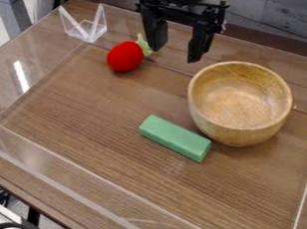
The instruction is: Move the red fruit to the right
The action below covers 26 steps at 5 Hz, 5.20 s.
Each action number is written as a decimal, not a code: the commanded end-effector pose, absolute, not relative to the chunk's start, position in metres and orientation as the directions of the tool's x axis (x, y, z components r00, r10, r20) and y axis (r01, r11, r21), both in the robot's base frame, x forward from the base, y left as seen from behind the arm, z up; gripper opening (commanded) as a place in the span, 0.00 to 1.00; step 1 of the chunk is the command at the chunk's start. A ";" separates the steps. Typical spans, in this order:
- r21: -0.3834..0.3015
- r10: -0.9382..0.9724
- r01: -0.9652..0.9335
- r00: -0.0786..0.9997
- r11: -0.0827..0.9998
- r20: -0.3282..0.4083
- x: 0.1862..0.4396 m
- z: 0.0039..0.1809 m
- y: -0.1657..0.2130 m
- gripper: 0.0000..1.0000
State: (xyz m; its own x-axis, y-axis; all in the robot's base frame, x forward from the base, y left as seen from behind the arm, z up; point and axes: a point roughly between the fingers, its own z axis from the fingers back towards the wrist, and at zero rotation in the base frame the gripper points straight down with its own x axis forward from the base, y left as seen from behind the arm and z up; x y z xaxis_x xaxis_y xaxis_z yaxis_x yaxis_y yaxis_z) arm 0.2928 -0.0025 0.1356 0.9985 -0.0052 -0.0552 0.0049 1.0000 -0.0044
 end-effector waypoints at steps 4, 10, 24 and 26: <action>0.022 -0.449 0.449 0.894 0.893 -0.001 0.315 0.105 0.089 1.00; 0.062 -0.515 0.511 0.854 0.857 0.073 0.350 0.100 0.130 1.00; 0.044 -0.459 0.457 0.878 0.888 0.138 0.360 0.062 0.115 0.00; 0.067 -0.383 0.378 0.903 0.924 0.196 0.356 0.097 0.085 0.00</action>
